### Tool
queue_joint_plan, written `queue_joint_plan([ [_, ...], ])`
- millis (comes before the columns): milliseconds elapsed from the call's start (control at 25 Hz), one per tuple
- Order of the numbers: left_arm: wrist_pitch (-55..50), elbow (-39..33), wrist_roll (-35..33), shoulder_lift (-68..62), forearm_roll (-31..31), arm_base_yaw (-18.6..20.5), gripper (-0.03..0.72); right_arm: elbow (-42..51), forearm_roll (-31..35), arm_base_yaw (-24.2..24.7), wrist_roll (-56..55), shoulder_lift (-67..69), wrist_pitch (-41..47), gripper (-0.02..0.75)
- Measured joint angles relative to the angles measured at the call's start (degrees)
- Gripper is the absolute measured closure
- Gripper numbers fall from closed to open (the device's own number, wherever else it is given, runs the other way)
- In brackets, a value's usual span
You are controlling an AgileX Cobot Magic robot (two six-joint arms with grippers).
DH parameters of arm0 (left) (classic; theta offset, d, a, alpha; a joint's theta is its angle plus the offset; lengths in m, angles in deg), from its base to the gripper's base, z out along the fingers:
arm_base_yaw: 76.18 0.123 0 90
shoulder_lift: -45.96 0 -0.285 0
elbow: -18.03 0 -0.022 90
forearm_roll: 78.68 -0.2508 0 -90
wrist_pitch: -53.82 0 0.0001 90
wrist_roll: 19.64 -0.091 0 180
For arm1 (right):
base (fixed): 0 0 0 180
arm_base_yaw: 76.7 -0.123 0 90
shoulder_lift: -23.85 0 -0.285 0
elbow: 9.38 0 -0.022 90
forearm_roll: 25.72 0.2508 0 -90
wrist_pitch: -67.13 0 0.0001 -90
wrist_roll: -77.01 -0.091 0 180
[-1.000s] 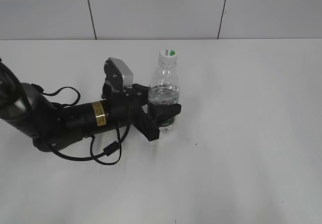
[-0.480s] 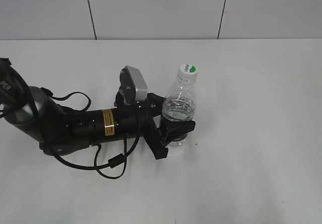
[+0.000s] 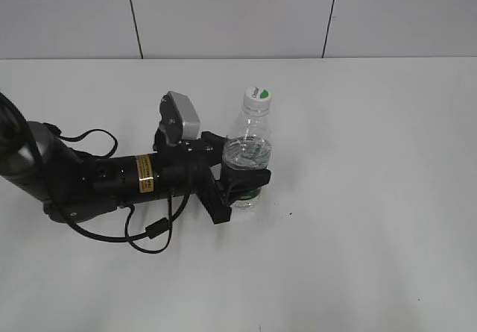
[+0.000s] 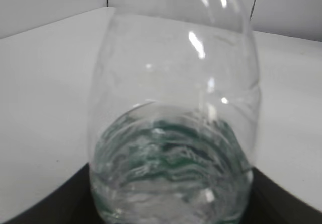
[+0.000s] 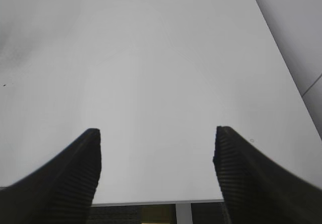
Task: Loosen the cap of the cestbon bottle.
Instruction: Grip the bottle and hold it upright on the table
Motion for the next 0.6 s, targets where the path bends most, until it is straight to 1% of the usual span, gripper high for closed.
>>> queue_joint_plan([
  [200, 0.32, 0.00, 0.05, -0.55, 0.33, -0.16, 0.279, 0.00, 0.00, 0.00, 0.00, 0.00, 0.00, 0.202],
  [600, 4.71, 0.05, 0.22, -3.34, 4.12, -0.16, 0.279, 0.00, 0.00, 0.00, 0.00, 0.00, 0.00, 0.202],
])
